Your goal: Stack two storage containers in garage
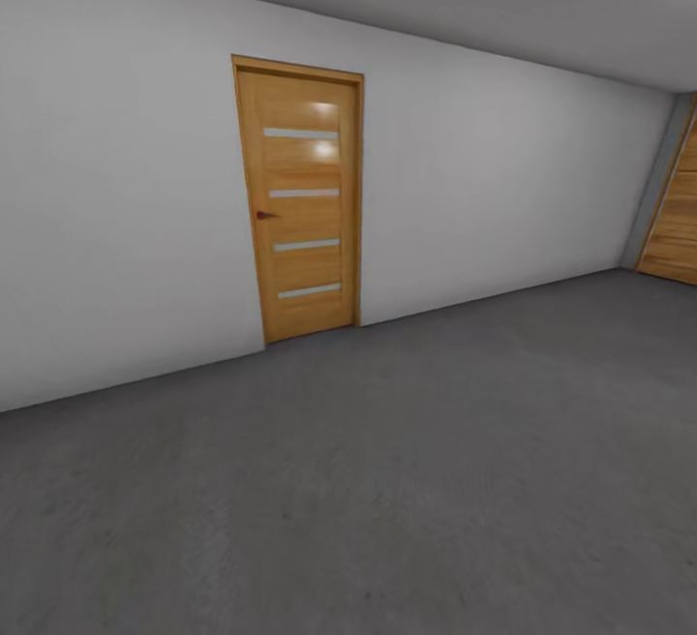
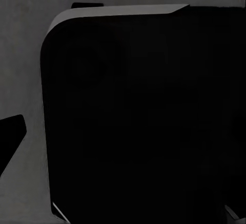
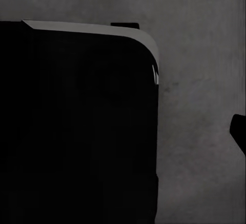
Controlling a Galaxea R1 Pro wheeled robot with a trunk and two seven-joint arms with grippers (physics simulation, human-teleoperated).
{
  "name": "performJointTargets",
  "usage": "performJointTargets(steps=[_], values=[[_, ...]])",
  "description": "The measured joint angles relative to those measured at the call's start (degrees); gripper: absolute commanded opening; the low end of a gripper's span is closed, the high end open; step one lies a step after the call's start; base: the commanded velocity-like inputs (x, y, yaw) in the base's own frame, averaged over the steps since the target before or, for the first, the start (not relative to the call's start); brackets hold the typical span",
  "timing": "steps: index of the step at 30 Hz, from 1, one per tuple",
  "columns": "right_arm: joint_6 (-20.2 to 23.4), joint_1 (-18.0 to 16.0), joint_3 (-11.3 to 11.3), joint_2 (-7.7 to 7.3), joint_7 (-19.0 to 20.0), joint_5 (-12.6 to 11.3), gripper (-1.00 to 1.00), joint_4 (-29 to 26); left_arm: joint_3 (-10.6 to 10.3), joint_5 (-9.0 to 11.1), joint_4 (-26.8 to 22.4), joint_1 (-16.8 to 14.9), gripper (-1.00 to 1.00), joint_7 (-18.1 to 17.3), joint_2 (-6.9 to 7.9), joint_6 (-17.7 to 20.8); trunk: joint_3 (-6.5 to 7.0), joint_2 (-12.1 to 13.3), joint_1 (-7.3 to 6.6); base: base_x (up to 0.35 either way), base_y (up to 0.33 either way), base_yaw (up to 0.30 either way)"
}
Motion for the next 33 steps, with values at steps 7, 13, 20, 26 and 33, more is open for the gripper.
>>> performJointTargets(steps=[7, 13, 20, 26, 33], values=[[0.02, 0.0, 0.08, -0.06, 0.0, 0.13, 1.0, 0.0, 0.0, 0.0, 0.0, 0.0, 1.0, 0.0, 0.03, 0.02, 0.0, 0.0, 0.0, 0.317, -0.142, 0.0], [-0.61, 0.0, 0.22, -0.65, 0.26, 0.18, 1.0, -0.11, 0.4, 0.4, 0.0, 0.0, 1.0, -0.49, -0.79, 0.1, 0.0, 0.0, 0.03, 0.053, -0.024, 0.0], [-0.23, -0.01, 0.28, -0.44, 0.1, 0.34, 1.0, -0.15, 0.71, 1.25, 0.0, 0.0, 1.0, -0.47, -0.33, -0.22, 0.0, 0.0, 0.03, 0.019, 0.0, 0.0], [-0.15, 0.0, 0.31, -0.36, 0.01, 0.37, 1.0, -0.14, 0.81, 1.95, 0.0, 0.0, 1.0, -0.47, -0.1, -0.34, 0.0, 0.0, 0.0, 0.26, 0.0, 0.0], [-0.16, 0.0, 0.18, -0.36, 0.0, 0.3, 1.0, -0.12, 0.82, 1.99, 0.0, 0.0, 1.0, -0.42, -0.14, -0.35, 0.0, 0.0, 0.0, 0.315, 0.0, 0.0]])
